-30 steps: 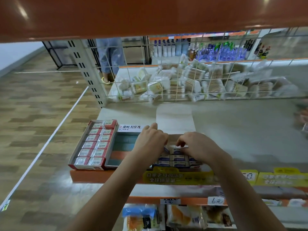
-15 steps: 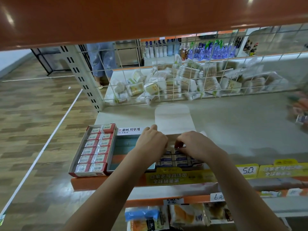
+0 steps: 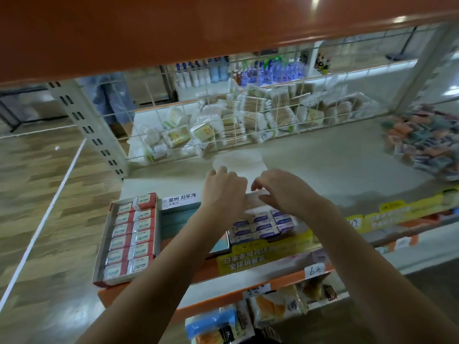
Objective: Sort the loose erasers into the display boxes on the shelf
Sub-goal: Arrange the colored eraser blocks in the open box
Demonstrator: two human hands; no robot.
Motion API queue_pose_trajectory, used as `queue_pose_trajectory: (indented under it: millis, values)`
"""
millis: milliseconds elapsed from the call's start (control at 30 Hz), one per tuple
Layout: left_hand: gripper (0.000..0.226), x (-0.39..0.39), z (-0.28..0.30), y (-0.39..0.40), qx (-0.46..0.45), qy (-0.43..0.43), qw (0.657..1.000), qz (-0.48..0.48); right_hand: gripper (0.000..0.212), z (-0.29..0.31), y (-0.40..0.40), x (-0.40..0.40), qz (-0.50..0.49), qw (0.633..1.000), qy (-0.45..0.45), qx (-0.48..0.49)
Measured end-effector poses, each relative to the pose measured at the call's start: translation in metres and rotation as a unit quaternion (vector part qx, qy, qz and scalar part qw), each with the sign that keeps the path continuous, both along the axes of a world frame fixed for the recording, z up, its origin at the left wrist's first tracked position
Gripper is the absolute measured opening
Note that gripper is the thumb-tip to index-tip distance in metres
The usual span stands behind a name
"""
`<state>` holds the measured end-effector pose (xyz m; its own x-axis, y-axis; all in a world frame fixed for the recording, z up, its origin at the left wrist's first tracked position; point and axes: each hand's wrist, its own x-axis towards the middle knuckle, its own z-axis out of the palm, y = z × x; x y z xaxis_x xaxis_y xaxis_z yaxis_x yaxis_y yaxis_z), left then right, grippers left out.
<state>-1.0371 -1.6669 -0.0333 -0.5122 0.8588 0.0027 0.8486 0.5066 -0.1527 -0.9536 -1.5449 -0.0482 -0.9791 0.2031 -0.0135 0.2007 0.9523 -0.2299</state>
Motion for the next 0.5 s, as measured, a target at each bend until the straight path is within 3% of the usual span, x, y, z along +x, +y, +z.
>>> queue_pose_trajectory:
  millis: [200,500]
  values:
    - [0.044,0.004,0.003,0.049,0.034,-0.024,0.997,-0.065,0.037,0.015,0.041,0.032,-0.109,0.990,0.019,0.086]
    - [0.049,0.083,0.000,0.153,0.047,-0.059,0.986,-0.148,0.046,0.008,0.129,0.139,-0.259,0.961,-0.014,0.095]
